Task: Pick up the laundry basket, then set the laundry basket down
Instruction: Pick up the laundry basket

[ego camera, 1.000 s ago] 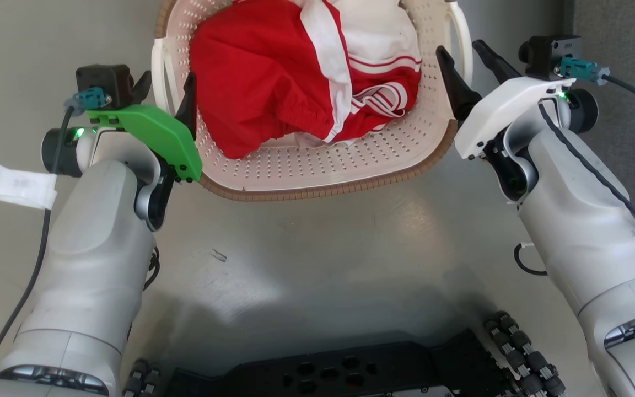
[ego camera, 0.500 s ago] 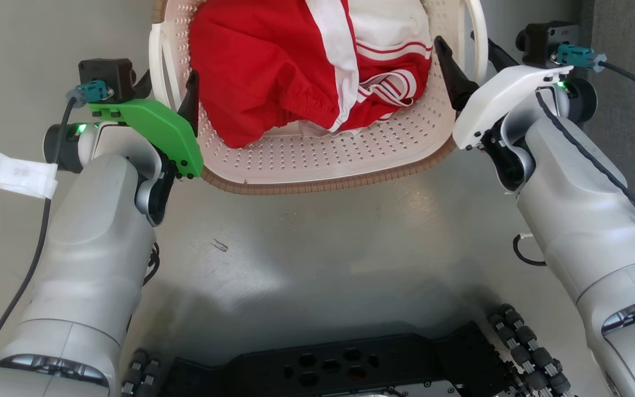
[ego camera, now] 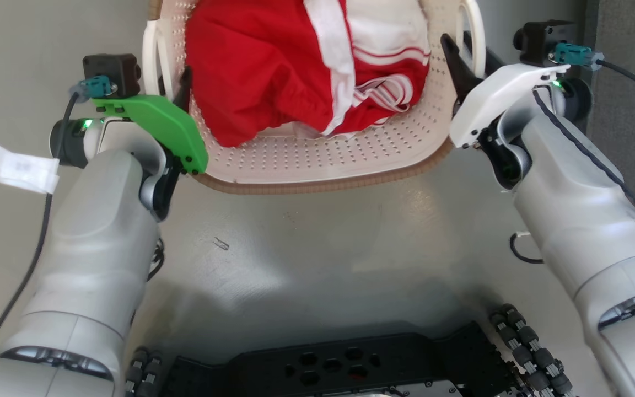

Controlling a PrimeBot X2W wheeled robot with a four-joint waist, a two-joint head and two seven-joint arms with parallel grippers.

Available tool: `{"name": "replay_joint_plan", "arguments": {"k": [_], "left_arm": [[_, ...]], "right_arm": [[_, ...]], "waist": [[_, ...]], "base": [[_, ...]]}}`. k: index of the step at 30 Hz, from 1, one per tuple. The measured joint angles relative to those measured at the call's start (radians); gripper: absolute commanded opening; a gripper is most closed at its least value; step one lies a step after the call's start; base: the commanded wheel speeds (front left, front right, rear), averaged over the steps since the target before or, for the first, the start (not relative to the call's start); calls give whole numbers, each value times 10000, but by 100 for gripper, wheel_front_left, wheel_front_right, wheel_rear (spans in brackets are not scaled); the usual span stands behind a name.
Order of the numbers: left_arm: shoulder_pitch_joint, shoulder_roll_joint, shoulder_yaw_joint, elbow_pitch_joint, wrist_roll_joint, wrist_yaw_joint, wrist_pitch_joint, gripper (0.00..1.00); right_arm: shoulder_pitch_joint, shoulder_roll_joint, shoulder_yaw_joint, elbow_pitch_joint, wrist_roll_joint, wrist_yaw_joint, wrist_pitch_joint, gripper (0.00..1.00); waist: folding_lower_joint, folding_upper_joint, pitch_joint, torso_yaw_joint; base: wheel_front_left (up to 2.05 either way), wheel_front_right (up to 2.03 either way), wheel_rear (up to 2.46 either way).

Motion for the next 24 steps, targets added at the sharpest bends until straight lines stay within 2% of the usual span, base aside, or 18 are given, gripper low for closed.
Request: {"name": "replay_joint_plan", "arguments": {"k": [13,24], "left_arm": [[-142,-104,-322,466,-253,2,-267,0],[-48,-125,-646,857,-769,-13,-265,0]], "right_arm": [[-59,173,336,322,288,-6,-151,0],[170,186,817,623,667,-6,-257,0]], "waist": [[0,0,-280,29],[0,0,-1171,27]], "base": [[0,0,0],[0,0,0]]}}
